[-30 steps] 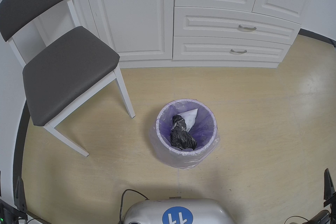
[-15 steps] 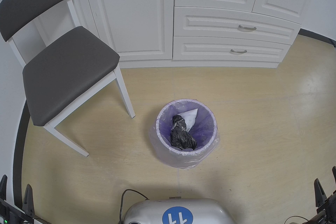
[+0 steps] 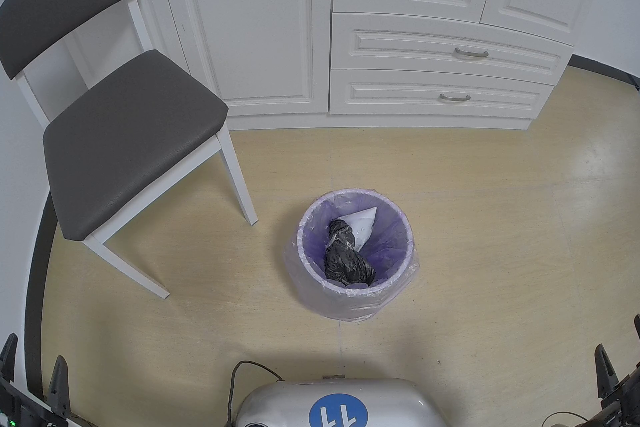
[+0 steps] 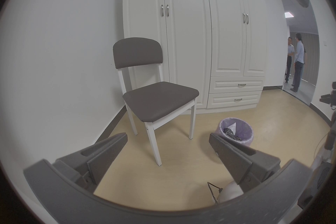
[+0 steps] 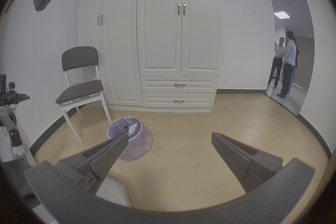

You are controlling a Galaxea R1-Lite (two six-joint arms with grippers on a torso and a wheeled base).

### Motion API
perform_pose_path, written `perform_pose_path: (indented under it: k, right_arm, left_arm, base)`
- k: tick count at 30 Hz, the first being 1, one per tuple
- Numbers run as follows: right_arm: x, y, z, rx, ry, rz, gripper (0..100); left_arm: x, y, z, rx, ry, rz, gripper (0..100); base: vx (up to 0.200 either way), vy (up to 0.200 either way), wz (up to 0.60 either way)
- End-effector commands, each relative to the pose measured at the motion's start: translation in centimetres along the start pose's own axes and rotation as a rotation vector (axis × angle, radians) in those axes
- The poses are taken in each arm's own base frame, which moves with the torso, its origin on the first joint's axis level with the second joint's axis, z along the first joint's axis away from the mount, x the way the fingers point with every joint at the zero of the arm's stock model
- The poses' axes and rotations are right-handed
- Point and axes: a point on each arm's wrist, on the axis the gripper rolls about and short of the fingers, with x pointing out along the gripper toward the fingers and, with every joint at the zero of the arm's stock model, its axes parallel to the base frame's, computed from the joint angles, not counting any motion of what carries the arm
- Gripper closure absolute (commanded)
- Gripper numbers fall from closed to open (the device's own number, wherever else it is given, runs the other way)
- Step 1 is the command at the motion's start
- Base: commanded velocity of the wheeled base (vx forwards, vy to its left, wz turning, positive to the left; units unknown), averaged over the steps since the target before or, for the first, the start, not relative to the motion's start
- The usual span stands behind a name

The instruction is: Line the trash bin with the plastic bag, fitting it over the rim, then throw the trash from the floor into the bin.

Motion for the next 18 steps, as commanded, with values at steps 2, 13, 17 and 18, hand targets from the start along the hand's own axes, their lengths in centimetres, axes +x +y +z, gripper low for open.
perform_pose_path:
  k: [2,13,17,18]
  right_arm:
    - [-0.01,0.04,-0.5,-0.064,0.003,0.004,0]
    - [-0.01,0.02,-0.62,0.026,0.016,-0.009,0]
    - [-0.1,0.03,-1.32,0.063,0.097,-0.017,0]
    - [-0.09,0.03,-1.27,0.063,0.09,-0.018,0]
  left_arm:
    - [0.0,-0.03,-0.5,0.007,0.002,-0.003,0]
    - [0.0,-0.02,-0.53,-0.002,0.005,0.0,0]
    - [0.0,-0.01,-0.55,-0.007,0.007,0.003,0]
    - [0.0,-0.01,-0.55,-0.007,0.007,0.003,0]
  base:
    - [0.0,0.0,0.0]
    - [0.0,0.0,0.0]
    - [0.0,0.0,0.0]
    - [0.0,0.0,0.0]
